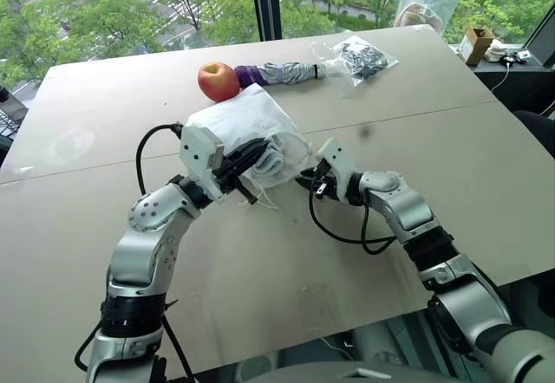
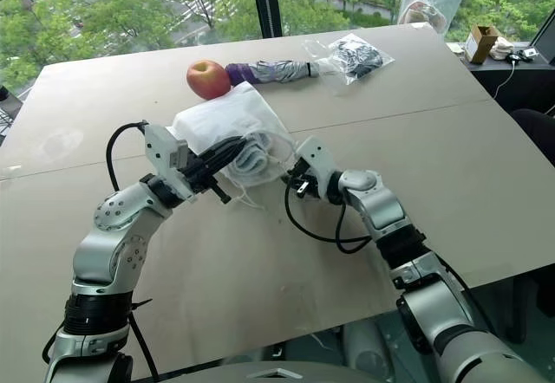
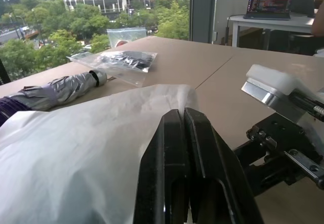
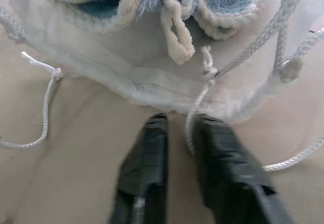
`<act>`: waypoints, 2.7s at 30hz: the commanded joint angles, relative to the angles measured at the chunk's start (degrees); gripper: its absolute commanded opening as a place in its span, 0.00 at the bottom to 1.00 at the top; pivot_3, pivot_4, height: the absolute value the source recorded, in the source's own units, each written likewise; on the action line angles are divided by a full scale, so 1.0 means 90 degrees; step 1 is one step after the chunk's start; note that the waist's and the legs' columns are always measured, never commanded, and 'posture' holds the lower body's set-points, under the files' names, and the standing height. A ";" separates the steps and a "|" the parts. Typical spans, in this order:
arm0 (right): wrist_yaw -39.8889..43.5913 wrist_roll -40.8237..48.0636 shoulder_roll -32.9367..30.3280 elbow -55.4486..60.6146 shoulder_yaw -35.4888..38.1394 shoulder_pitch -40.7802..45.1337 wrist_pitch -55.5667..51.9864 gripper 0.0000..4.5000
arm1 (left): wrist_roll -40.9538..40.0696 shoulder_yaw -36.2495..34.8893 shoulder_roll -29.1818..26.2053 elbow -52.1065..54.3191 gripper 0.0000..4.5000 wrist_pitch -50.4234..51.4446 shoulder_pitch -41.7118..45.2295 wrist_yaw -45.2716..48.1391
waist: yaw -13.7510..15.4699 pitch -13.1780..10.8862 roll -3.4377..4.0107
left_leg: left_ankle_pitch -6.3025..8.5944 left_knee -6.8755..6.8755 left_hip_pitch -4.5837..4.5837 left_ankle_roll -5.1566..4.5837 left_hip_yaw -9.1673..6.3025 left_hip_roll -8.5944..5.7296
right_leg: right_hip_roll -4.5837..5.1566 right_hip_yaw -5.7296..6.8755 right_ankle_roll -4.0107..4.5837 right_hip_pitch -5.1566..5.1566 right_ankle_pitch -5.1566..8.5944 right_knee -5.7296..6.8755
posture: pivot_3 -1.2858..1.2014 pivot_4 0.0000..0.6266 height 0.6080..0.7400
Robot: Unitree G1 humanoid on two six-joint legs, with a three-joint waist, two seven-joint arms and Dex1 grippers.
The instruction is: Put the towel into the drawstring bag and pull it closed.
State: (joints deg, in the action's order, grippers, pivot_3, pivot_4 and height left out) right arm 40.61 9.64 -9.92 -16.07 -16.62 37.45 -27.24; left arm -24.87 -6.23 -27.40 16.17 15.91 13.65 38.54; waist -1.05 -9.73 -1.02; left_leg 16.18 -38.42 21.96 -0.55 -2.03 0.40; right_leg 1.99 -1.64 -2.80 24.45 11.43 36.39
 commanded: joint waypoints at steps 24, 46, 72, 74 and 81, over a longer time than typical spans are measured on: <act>-0.2853 0.5160 0.1096 0.0792 0.4592 -0.0165 -0.2192 0.01 | 0.0001 -0.0062 0.0030 -0.0005 0.00 -0.0089 0.0049 -0.0043 | -0.0018 -0.0001 0.0002 | 0.0000 0.0000 -0.0005 -0.0002 0.0001 0.0001 | -0.0003 -0.0002 0.0000 0.0000 0.0000 0.0019 | 0.52 0.24 1.00; -0.4789 -0.1935 -0.0344 -0.1063 0.1344 0.0169 0.2438 0.01 | 0.0138 -0.0056 0.0207 0.0018 0.00 -0.0243 -0.0087 -0.0098 | -0.0145 0.0001 -0.0002 | -0.0003 0.0002 -0.0001 0.0005 0.0014 0.0000 | -0.0003 -0.0027 0.0000 0.0014 0.0000 0.0017 | 0.52 0.24 1.00; -0.5446 -0.1544 0.0785 0.0453 0.1975 -0.0392 0.1967 0.00 | -0.1055 -0.1181 -0.0375 0.0765 0.77 0.0298 -0.1230 0.0310 | -0.0158 0.0001 -0.0001 | -0.0003 0.0007 -0.0005 0.0004 0.0010 0.0002 | -0.0003 -0.0057 0.0000 0.0025 0.0000 0.0018 | 0.52 0.24 1.00; -0.5474 -0.1502 0.0809 0.0410 0.2023 -0.0351 0.1955 0.00 | -0.0619 -0.0991 -0.0619 0.0759 0.77 0.0261 -0.1760 0.0391 | -0.0159 0.0001 -0.0001 | -0.0003 0.0007 -0.0005 0.0003 0.0012 0.0002 | -0.0003 -0.0060 0.0000 0.0025 0.0000 0.0017 | 0.52 0.24 1.00; -0.5442 -0.1414 0.0906 0.0310 0.2106 -0.0249 0.1978 0.00 | -0.0051 -0.0819 -0.0367 0.0035 0.77 0.0027 -0.1911 -0.0080 | -0.0135 0.0001 -0.0001 | -0.0003 0.0006 -0.0010 0.0003 0.0015 0.0000 | -0.0009 -0.0054 0.0001 0.0023 0.0001 0.0024 | 0.52 0.24 1.00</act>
State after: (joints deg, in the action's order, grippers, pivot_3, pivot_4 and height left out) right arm -8.40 -3.57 -1.73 -14.56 1.73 33.63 -9.91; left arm -26.48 -14.11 -31.35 16.96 17.72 -4.43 38.61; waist -2.26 -9.72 -1.03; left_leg 16.15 -38.36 21.85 -0.52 -1.90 0.40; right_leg 1.91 -2.14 -2.79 24.66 11.44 36.64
